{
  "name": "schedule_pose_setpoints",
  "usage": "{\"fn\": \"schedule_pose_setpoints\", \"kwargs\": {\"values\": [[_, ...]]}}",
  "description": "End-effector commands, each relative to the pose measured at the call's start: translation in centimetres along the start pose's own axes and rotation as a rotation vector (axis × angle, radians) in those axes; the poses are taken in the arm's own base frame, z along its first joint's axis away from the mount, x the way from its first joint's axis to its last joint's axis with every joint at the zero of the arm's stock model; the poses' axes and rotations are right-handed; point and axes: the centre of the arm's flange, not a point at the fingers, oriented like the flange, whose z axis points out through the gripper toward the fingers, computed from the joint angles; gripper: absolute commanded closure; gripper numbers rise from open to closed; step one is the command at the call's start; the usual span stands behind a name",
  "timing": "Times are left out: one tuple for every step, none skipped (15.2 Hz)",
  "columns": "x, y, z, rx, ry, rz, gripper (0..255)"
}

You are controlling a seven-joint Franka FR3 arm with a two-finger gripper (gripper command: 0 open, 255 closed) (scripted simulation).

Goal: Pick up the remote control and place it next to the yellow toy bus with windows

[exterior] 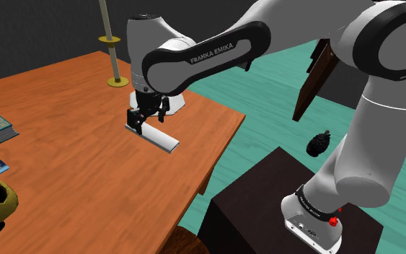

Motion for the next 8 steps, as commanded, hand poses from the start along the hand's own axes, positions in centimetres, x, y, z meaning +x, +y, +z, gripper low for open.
{"fn": "schedule_pose_setpoints", "kwargs": {"values": [[0.1,-0.2,1.1,0.000,0.001,-0.001,0],[0.1,-0.2,1.6,0.000,0.001,-0.001,0],[0.1,-0.2,2.2,0.000,0.001,-0.001,0],[0.1,-0.2,2.7,0.000,0.001,-0.001,0],[0.1,-0.2,3.2,0.000,0.001,-0.001,0],[0.1,-0.2,3.5,0.000,0.001,-0.001,0],[0.1,-0.2,3.5,0.000,0.001,-0.001,0],[0.1,-0.2,3.5,0.000,0.001,-0.001,0]]}}
